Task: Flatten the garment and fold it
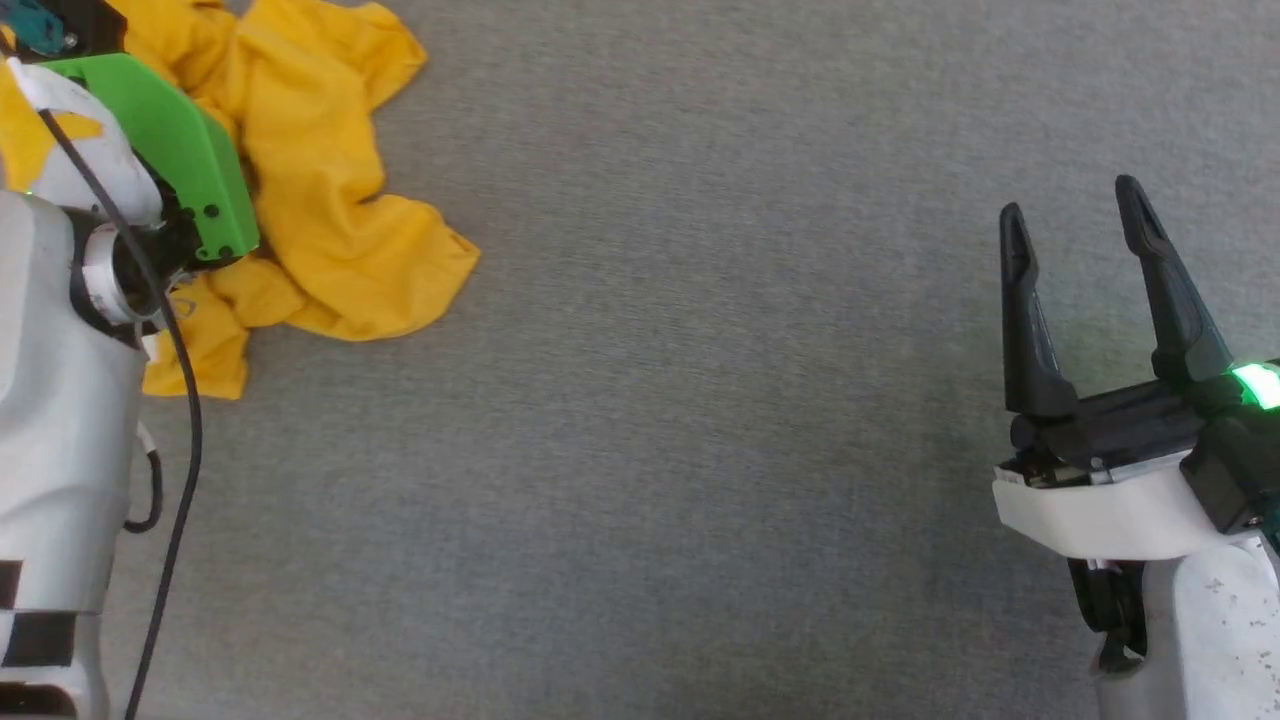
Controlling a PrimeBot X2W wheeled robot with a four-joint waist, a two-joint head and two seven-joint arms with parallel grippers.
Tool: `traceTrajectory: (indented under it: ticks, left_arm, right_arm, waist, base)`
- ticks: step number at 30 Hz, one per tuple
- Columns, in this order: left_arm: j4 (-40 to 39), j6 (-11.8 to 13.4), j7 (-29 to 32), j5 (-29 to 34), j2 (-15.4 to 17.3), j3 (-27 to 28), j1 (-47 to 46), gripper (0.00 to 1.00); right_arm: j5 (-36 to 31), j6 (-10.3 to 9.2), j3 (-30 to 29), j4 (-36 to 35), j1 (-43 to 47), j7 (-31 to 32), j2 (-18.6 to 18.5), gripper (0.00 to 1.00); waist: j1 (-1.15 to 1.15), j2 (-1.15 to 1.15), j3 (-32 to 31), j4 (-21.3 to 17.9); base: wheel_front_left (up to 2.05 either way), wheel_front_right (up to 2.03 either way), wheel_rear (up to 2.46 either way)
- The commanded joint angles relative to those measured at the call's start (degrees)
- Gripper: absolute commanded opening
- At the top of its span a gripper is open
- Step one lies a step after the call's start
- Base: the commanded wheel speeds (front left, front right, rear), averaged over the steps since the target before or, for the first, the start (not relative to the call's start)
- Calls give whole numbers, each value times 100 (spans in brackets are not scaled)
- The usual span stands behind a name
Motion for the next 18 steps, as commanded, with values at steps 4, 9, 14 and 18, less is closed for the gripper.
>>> traceTrajectory:
  ticks: [4, 9, 14, 18]
  left_arm:
    - [-141, -28, -51, -15, 141, -3, 207, 0]
    - [-363, -142, -195, 6, 330, 32, 233, 0]
    - [-653, -336, -314, -22, 535, 90, 168, 0]
    - [-787, -571, -377, -4, 737, 68, 112, 0]
  right_arm:
    - [84, -9, -15, 77, -146, -69, -4, 100]
    - [160, -9, -42, 189, -137, -104, -4, 100]
    - [301, -9, -116, 353, -31, -126, -4, 100]
    - [447, -9, -229, 448, 126, -133, -4, 100]
  waist:
    - [-1, 0, 128, -238]
    - [-1, 0, -132, -220]
    - [-1, 0, -621, -198]
    - [-1, 0, -1147, -198]
  base:
    - [0, 0, 0]
    - [0, 0, 0]
    - [0, 0, 0]
    - [0, 0, 0]
